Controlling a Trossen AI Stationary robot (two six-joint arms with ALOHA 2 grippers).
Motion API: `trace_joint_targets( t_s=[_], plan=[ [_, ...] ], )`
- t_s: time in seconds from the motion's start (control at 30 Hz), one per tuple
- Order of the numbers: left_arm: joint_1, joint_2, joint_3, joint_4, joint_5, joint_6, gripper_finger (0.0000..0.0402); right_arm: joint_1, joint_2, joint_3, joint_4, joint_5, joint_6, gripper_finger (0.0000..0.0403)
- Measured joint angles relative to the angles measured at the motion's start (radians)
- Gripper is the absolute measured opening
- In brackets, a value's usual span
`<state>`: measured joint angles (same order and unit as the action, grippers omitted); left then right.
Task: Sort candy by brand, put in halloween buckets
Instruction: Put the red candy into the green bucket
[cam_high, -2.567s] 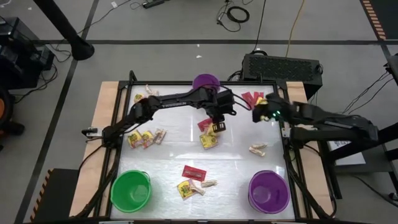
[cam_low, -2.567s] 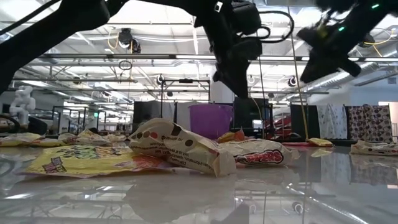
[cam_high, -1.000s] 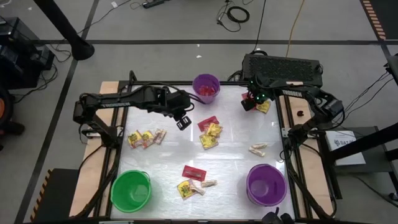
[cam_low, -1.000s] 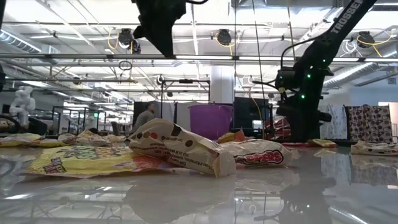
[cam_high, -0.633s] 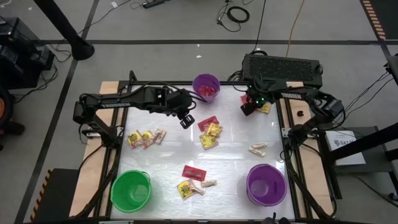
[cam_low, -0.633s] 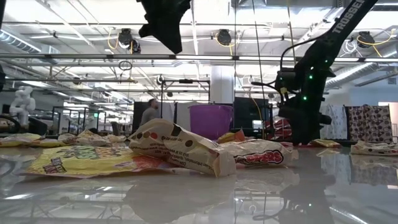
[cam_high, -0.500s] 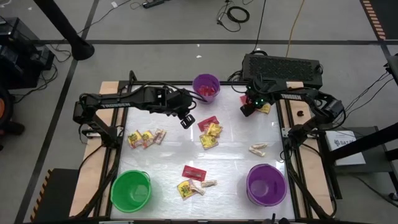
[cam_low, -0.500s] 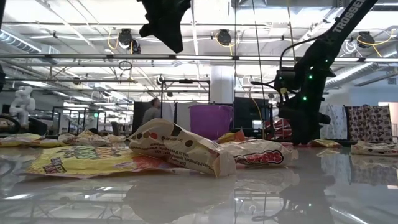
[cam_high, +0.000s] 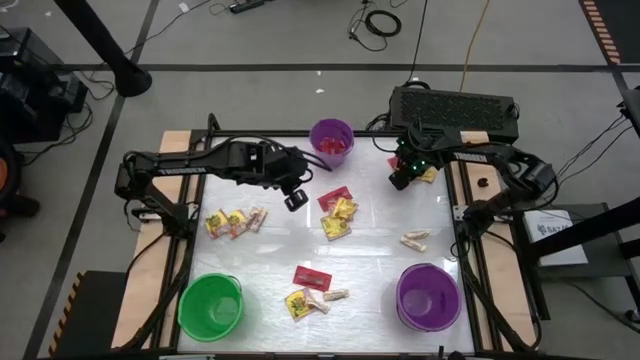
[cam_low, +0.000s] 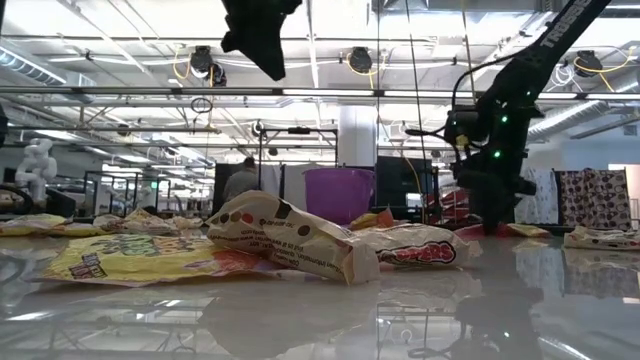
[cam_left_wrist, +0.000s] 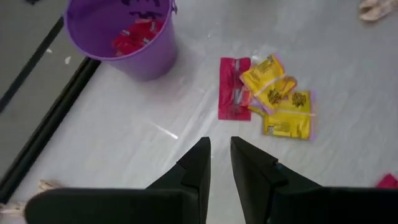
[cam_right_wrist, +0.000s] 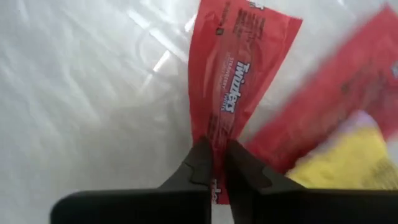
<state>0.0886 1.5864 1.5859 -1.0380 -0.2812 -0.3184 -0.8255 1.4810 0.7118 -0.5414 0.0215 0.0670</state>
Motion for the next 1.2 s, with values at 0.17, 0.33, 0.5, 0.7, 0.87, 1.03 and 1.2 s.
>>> trace_joint_targets(
  t_s=[0.17, 0.33, 0.5, 0.7, 0.87, 1.03, 1.2],
  plan=[
    [0.001, -0.004, 0.000, -0.010, -0.018, 0.109, 0.0070, 0.026, -0.078, 0.042, -0.070, 0.004, 0.050, 0.0008],
    [0.000, -0.008, 0.000, -0.045, -0.010, 0.218, 0.0070, 0.098, -0.174, 0.081, -0.134, -0.056, 0.142, 0.0007],
    [-0.004, -0.028, -0.053, -0.074, 0.062, 0.303, 0.0070, 0.256, -0.284, 0.081, -0.061, -0.183, 0.292, 0.0007],
    [-0.008, -0.082, -0.198, 0.001, 0.147, 0.299, 0.0070, 0.545, -0.327, 0.081, 0.183, -0.185, 0.419, 0.0007],
    [-0.049, -0.120, -0.311, 0.057, 0.232, 0.248, 0.0070, 0.749, -0.238, 0.082, 0.510, -0.117, 0.344, 0.0007],
    [-0.119, -0.150, -0.380, -0.004, 0.238, 0.191, 0.0070, 0.850, -0.041, 0.082, 0.779, -0.074, 0.187, 0.0007],
    [-0.171, -0.182, -0.389, -0.084, 0.280, 0.114, 0.0070, 0.871, 0.167, 0.087, 1.092, -0.075, 0.108, 0.0007]
  ],
)
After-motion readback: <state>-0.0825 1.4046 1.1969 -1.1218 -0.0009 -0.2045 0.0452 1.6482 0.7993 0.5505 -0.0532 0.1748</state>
